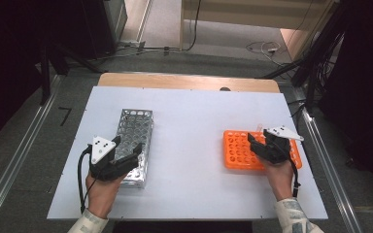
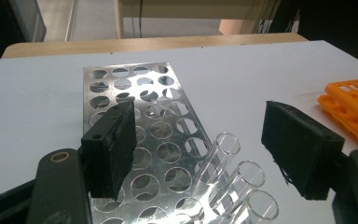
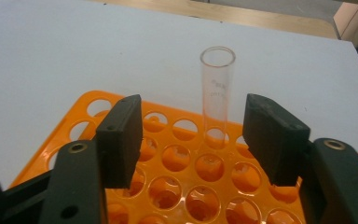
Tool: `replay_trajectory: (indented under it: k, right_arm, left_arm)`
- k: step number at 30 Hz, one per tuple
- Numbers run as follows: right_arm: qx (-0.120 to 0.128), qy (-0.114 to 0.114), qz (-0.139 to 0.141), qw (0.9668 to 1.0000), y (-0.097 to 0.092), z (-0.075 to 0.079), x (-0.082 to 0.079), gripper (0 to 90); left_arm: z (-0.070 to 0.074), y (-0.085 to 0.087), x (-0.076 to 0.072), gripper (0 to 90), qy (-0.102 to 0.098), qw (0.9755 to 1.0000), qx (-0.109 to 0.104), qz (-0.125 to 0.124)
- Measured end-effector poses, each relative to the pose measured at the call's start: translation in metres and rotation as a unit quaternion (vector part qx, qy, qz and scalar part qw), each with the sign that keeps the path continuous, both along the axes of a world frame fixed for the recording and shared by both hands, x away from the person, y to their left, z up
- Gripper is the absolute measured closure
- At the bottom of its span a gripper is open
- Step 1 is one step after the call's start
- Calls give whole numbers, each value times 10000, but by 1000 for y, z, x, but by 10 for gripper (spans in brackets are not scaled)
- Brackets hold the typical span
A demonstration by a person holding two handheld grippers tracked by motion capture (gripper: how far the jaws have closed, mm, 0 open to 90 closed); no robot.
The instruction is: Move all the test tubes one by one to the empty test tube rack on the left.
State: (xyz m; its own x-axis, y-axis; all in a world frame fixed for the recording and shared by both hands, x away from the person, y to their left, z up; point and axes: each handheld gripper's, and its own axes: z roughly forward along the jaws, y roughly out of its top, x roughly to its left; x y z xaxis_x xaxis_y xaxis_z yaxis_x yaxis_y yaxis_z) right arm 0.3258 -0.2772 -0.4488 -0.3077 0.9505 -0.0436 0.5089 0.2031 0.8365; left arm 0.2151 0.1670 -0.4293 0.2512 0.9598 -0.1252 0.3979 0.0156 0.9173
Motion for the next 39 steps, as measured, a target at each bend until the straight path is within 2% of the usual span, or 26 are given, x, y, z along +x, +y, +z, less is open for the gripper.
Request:
replay_trajectory:
  k: [8, 11, 18, 29, 39]
  right_arm:
    - [-25, 101, -104, 9999, -4, -5, 7, 503]
    - [-22, 199, -125, 9997, -5, -6, 10, 527]
    - [-103, 254, -142, 9995, -1, -8, 15, 579]
    - [-201, 356, -206, 9990, -1, -10, 21, 643]
    - [-270, 291, -289, 9988, -3, -9, 21, 728]
  left_arm:
    - [0, -1, 0, 257, -27, 10000, -12, -12]
    - [0, -1, 0, 252, -37, 10000, -22, 10]
    - [0, -2, 1, 191, -8, 10000, 6, 36]
    - [0, -2, 0, 190, -23, 10000, 32, 39]
    - [1, -2, 0, 186, -47, 10000, 18, 49]
